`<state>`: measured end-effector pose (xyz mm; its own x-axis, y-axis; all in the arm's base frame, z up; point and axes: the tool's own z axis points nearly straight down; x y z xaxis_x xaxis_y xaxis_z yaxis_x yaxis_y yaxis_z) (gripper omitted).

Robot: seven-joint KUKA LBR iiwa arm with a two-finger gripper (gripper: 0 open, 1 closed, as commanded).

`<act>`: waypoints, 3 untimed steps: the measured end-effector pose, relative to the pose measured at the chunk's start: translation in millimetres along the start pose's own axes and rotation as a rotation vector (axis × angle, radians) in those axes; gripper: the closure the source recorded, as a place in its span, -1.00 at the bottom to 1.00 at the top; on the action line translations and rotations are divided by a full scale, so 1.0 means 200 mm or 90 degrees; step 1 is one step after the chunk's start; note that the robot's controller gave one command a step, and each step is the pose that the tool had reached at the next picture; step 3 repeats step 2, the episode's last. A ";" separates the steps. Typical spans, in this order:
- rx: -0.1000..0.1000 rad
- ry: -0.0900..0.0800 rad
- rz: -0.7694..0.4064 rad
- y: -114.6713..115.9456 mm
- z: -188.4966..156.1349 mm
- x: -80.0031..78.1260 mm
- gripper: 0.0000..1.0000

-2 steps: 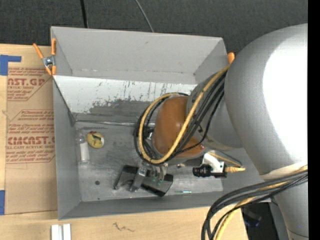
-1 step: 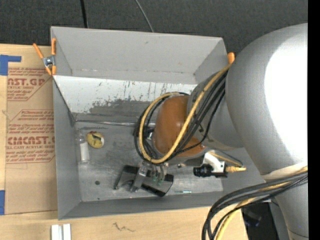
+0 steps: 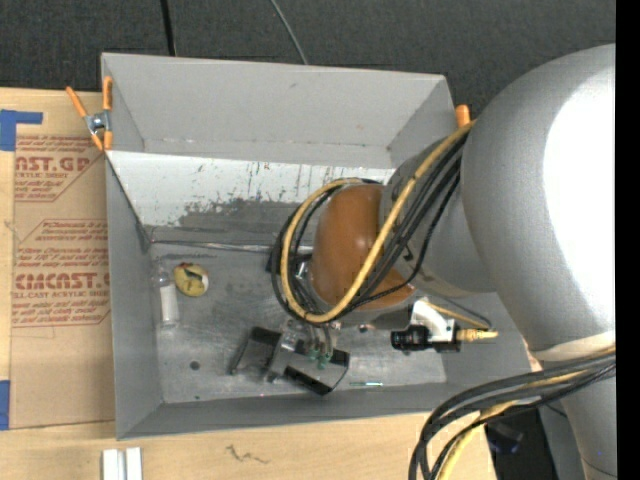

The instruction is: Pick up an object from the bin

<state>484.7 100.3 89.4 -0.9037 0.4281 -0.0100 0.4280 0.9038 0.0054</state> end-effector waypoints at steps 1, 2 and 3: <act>0.002 0.003 0.000 0.00 -0.06 0.00 1.00; 0.003 0.005 0.000 0.00 -0.10 0.00 1.00; 0.003 0.005 0.000 0.00 -0.10 0.00 1.00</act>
Offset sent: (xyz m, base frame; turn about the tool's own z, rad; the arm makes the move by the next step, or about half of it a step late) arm 0.0001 0.0000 0.0303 0.0000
